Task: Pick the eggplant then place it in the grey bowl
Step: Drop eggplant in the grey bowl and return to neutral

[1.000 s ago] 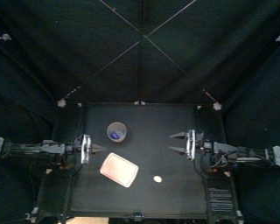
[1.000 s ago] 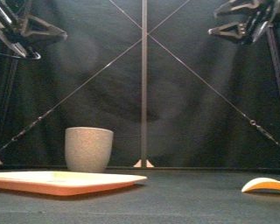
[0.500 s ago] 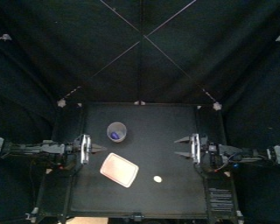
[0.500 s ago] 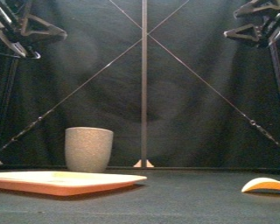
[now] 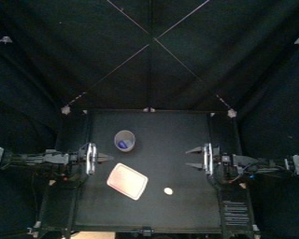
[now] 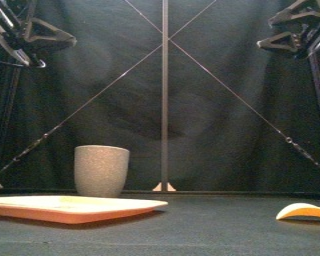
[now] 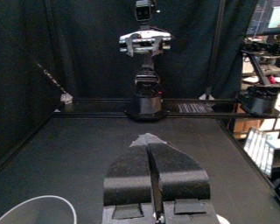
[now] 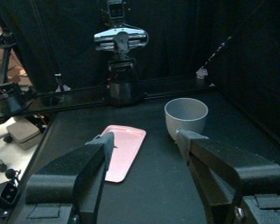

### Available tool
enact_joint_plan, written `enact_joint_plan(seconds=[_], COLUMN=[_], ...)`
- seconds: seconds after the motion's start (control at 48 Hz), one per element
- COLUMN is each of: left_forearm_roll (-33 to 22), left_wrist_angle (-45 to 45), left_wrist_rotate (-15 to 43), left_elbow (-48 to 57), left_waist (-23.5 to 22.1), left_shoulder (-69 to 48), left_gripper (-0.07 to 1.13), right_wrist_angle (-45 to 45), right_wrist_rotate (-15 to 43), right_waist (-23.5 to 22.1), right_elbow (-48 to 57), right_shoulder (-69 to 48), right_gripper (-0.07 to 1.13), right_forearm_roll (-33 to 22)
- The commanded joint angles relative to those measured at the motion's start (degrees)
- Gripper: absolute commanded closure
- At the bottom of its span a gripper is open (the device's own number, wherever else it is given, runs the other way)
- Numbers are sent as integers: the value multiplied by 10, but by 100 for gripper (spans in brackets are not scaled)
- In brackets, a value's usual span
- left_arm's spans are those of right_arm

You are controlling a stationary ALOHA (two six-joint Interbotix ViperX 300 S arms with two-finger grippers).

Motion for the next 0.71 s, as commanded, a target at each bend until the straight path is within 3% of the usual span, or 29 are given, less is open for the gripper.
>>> enact_joint_plan(seconds=[0.021,0.708], left_forearm_roll=[1,1], left_wrist_angle=[-3,-3], left_wrist_rotate=[0,0], left_elbow=[-8,-5], left_waist=[2,4], left_shoulder=[2,-9], left_gripper=[108,108], right_wrist_angle=[-2,-2], right_wrist_rotate=[-1,-2], right_waist=[1,-4], right_elbow=[-7,-3], right_shoulder=[5,4], right_gripper=[13,13], right_forearm_roll=[0,-17])
